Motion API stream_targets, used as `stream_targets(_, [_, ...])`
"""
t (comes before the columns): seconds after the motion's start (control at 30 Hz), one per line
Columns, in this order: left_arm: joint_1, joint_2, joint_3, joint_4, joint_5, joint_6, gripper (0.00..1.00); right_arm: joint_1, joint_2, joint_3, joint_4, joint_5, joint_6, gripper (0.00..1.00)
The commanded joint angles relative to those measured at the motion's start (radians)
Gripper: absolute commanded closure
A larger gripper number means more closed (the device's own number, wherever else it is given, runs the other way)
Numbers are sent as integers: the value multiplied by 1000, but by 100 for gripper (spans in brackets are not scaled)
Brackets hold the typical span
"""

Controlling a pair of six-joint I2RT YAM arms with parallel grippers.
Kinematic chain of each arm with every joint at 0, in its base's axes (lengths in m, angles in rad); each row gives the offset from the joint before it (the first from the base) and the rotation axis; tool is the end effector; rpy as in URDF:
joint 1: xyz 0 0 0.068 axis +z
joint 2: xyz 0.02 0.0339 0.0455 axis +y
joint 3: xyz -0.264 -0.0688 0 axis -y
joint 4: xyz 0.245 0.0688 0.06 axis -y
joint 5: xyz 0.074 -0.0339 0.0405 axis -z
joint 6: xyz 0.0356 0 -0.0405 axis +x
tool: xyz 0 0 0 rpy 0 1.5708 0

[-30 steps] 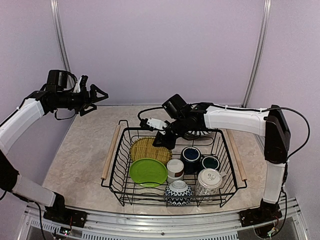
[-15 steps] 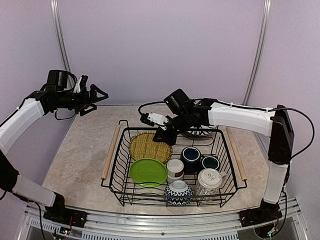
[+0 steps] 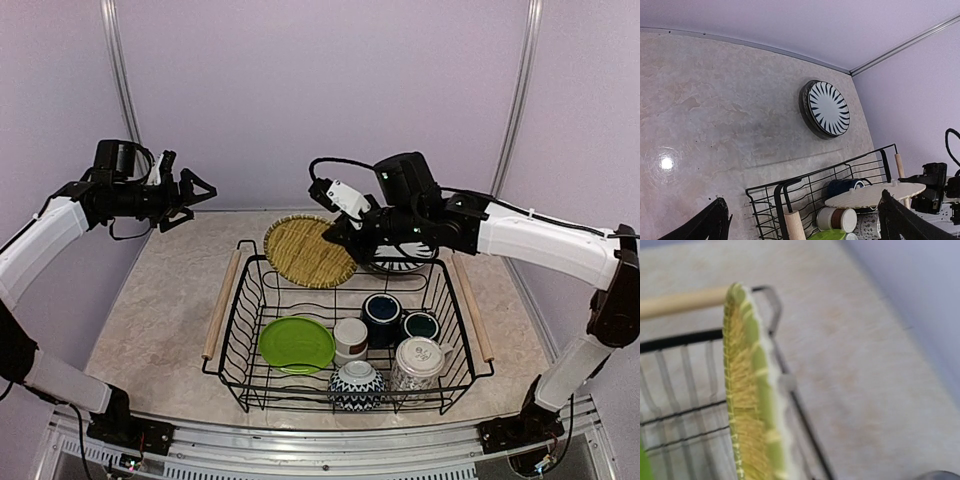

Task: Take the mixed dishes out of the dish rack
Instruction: Place the plate with another plate.

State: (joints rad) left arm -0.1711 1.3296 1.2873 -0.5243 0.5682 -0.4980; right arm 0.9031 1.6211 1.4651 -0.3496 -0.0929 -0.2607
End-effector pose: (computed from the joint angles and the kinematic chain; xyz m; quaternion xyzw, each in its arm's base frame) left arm 0.2845 -0.0686 0.3636 -0.0038 0.8522 -0.3838 0.3557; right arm 0.2329 0.3007 0.3454 -0.4927 0.7060 0.1981 0.4687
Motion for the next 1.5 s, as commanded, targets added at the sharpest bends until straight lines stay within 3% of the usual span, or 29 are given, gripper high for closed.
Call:
stream_targets(0.0, [-2, 7, 20, -8, -5, 6, 1, 4, -151, -128, 266, 188, 61, 100])
stream_targets(0.23, [-3, 10, 20, -8, 0, 1, 1, -32, -375, -376, 553, 474, 139, 100])
stream_targets(0.33, [-4, 11, 20, -7, 2, 0, 1, -62, -427, -442, 602, 593, 190, 100])
stream_targets(0.47, [-4, 11, 19, -6, 3, -1, 1, -141, -441, -452, 544, 754, 316, 100])
stream_targets(0.6, [-5, 11, 20, -6, 3, 1, 1, -268, -426, -431, 426, 780, 456, 100])
stream_targets(0.83, [-5, 11, 20, -8, 0, 1, 1, -546, -365, -383, 277, 481, 681, 100])
stream_targets(1.1, [-6, 20, 21, -12, -4, 6, 1, -787, -143, -249, 172, -3, 804, 100])
stream_targets(1.27, [-7, 28, 23, -17, -8, 8, 1, -832, 39, -135, 143, -235, 819, 100])
stream_targets(1.47, [-6, 36, 26, -22, -9, 10, 1, -832, 224, -5, 103, -345, 839, 100])
